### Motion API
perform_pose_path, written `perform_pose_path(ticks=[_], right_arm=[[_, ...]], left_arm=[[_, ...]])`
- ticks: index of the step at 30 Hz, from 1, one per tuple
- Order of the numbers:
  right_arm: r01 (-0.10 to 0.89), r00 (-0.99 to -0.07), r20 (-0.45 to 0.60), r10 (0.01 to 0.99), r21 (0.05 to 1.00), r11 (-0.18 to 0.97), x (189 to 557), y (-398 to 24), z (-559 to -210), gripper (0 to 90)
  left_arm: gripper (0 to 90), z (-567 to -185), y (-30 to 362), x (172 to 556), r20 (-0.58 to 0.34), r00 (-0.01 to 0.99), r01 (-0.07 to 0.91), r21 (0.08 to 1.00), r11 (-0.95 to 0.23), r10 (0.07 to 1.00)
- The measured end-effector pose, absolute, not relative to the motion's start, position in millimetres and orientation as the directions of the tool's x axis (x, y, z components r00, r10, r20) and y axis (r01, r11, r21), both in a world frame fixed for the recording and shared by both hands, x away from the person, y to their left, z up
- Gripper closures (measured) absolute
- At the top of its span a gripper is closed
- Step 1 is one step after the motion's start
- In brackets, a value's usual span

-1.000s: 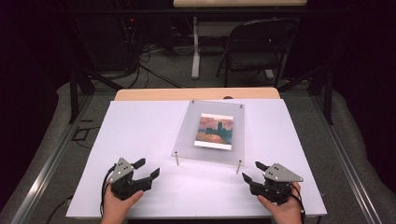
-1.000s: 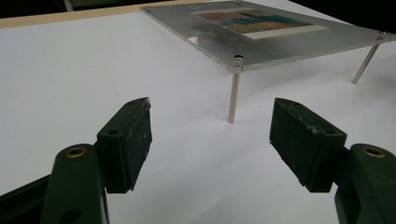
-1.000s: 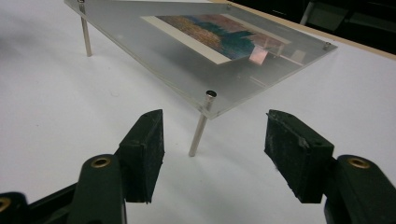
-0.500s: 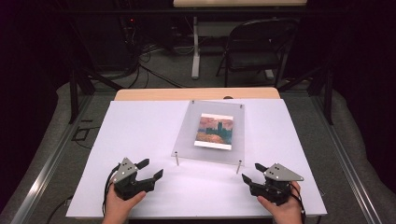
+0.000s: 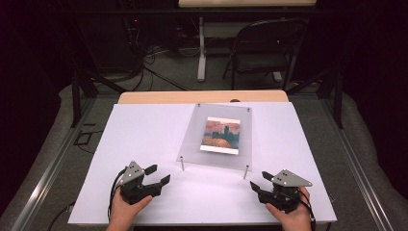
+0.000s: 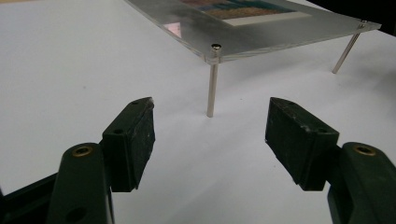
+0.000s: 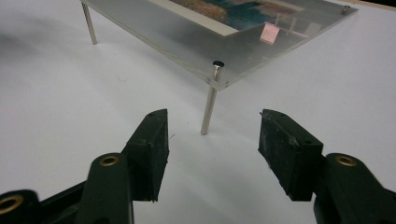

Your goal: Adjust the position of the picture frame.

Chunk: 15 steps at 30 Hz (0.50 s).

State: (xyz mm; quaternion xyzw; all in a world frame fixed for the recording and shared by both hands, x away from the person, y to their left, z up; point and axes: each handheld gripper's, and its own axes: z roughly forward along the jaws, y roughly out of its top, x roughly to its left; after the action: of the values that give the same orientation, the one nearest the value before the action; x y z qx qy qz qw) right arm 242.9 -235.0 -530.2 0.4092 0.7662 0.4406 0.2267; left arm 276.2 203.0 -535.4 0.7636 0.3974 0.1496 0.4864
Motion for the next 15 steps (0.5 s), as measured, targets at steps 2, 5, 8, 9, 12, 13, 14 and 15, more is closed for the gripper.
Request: perform_pose_path(ticks=[2, 5, 8, 9, 12, 13, 14, 15], right_arm=[[0.431, -0.561, 0.015, 0.828, 0.859, 0.276, 242, -235, -531, 44.6], [0.439, -0.562, 0.015, 0.827, 0.853, 0.283, 242, -235, -531, 46.5], [0.447, -0.57, 0.023, 0.821, 0.848, 0.286, 242, -234, -533, 47.2], [0.455, -0.569, 0.028, 0.822, 0.844, 0.286, 242, -233, -533, 47.0], [0.464, -0.57, 0.031, 0.821, 0.837, 0.291, 244, -231, -535, 44.6], [0.466, -0.568, 0.03, 0.823, 0.835, 0.292, 246, -231, -535, 43.4], [0.471, -0.565, 0.027, 0.824, 0.831, 0.296, 247, -231, -536, 42.7], [0.478, -0.561, 0.027, 0.827, 0.826, 0.298, 248, -230, -537, 41.0]], left_arm=[[34.5, -535, 202, 277, -0.172, 0.638, 0.475, 0.855, -0.208, 0.751], [35.0, -536, 201, 279, -0.18, 0.645, 0.477, 0.854, -0.208, 0.743], [35.0, -536, 199, 280, -0.173, 0.643, 0.48, 0.85, -0.217, 0.746], [35.0, -537, 198, 281, -0.179, 0.64, 0.484, 0.849, -0.211, 0.747], [34.9, -538, 195, 285, -0.185, 0.63, 0.496, 0.843, -0.208, 0.754], [35.0, -539, 194, 287, -0.191, 0.624, 0.504, 0.84, -0.203, 0.758], [35.3, -539, 193, 289, -0.194, 0.617, 0.515, 0.832, -0.205, 0.763], [36.1, -540, 192, 291, -0.197, 0.615, 0.522, 0.827, -0.207, 0.763]])
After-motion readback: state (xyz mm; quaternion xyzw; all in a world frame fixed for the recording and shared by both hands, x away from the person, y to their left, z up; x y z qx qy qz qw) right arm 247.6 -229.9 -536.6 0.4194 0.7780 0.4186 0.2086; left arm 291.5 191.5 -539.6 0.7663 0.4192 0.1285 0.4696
